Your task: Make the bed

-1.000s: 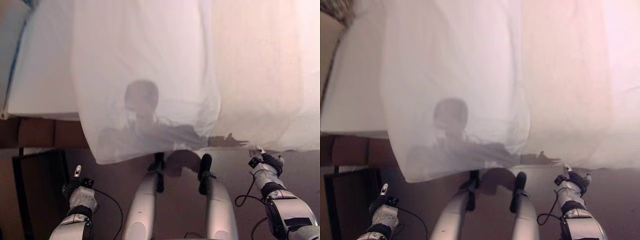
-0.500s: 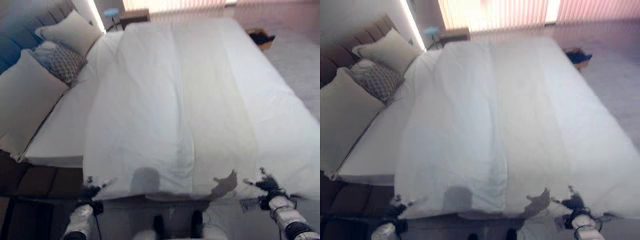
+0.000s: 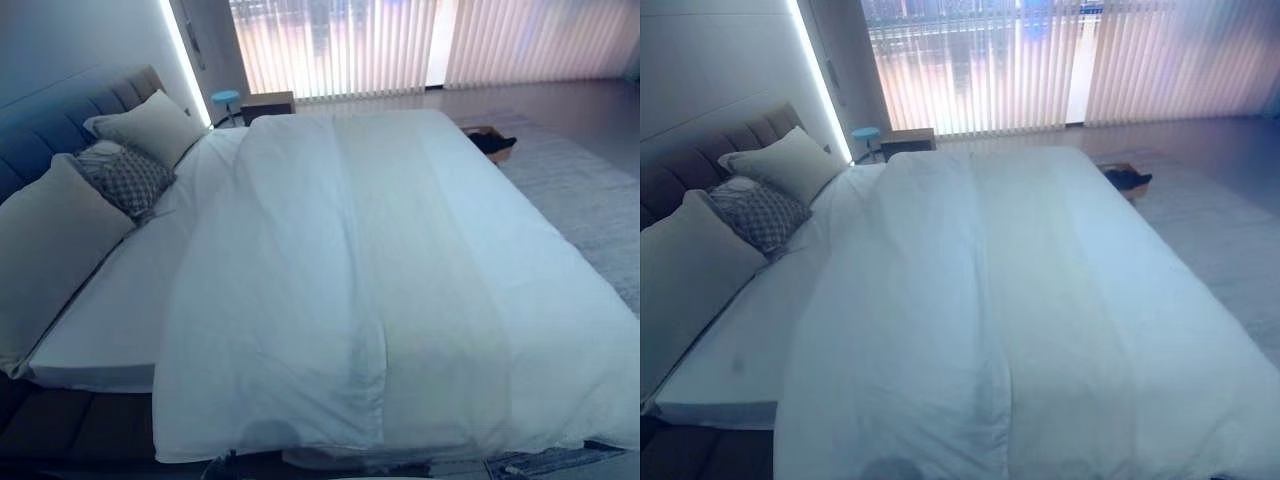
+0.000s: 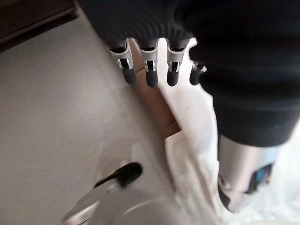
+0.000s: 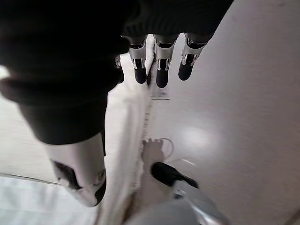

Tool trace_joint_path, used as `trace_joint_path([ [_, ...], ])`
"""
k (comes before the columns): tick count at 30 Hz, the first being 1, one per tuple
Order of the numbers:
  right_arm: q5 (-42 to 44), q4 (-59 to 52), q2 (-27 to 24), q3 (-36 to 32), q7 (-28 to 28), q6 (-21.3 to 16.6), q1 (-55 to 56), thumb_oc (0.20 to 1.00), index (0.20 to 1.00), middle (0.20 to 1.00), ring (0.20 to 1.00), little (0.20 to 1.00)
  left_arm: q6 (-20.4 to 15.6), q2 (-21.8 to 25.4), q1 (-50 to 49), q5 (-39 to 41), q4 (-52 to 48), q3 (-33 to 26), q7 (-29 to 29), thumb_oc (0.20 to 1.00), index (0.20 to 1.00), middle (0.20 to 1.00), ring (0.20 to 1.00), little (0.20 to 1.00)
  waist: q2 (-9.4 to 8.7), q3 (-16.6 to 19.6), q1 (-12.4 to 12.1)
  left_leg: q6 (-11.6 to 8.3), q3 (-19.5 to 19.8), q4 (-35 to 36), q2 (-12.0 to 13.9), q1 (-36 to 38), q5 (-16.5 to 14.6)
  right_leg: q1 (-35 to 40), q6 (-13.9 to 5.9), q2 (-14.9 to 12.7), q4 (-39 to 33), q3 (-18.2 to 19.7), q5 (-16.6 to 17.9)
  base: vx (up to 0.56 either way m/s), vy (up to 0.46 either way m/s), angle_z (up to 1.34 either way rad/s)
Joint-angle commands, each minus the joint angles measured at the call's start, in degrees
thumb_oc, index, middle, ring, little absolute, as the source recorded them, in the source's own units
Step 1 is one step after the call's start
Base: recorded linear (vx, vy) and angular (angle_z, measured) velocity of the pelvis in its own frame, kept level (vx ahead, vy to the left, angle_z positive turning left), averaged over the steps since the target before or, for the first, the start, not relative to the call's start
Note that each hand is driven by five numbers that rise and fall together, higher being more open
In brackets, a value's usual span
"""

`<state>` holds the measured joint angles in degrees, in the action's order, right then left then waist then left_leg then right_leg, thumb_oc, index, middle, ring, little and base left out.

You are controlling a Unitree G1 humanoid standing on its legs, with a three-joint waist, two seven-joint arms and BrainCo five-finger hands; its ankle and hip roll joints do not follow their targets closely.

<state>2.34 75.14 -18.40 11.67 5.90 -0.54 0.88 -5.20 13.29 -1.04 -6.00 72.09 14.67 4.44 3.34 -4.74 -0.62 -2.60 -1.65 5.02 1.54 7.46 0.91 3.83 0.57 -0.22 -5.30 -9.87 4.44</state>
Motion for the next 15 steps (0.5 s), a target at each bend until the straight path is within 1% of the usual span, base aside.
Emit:
trace_joint_path([
  [1,-1.78,1.29,0.09,0.67,-0.16,0.55,-3.69,1.0,1.0,1.0,1.0,1.0,0.58,0.25,2.24,-2.03,2.22,-1.17,-0.54,1.0,1.0,1.0,1.0,1.0,-3.0,-0.93,0.49,1.43,-0.63,-0.02,-4.39,-1.85,0.7,1.21,-6.43,-0.84,0.89,1.25,-2.22,0.0,0.0,0.0],
  [7,0.08,0.22,0.37,0.46,-0.99,0.43,-4.64,1.0,1.0,1.0,1.0,1.0,0.96,0.32,2.18,0.58,2.36,-3.07,-0.63,1.0,1.0,1.0,1.0,1.0,-3.33,-0.78,-0.08,1.56,-0.23,-0.02,-4.49,-1.49,0.26,1.83,-6.58,-1.08,0.53,1.2,-2.17,0.0,0.0,0.0],
  [9,-0.26,0.26,0.42,0.95,-1.04,0.56,-4.96,1.0,1.0,1.0,1.0,1.0,0.96,0.33,2.3,0.42,2.08,-2.85,-0.54,1.0,1.0,1.0,1.0,1.0,-3.35,-0.76,-0.17,1.59,-0.22,-0.02,-4.51,-1.39,0.13,1.95,-6.6,-1.08,0.51,1.18,-2.19,0.0,0.0,0.0],
  [11,-1.18,-0.56,0.45,2.49,-1.28,0.58,-5.55,1.0,1.0,1.0,1.0,1.0,0.65,0.81,2.73,-1.59,0.69,-1.27,-0.02,1.0,1.0,1.0,1.0,1.0,-3.34,-0.65,-0.4,1.69,-0.3,-0.02,-4.54,-1.06,-0.22,2.25,-6.61,-1.02,0.38,1.26,-2.26,0.0,0.0,0.0],
  [15,-1.44,-1.13,0.74,3.22,-1.37,0.44,-5.77,1.0,1.0,1.0,1.0,1.0,0.75,0.84,2.74,-0.62,0.22,-1.48,-0.06,1.0,1.0,1.0,1.0,1.0,-3.42,-0.53,-0.53,1.72,-0.26,-0.02,-4.5,-0.75,-0.38,2.56,-6.64,-1.01,0.3,1.38,-2.39,0.02,-0.003,0.0],
])
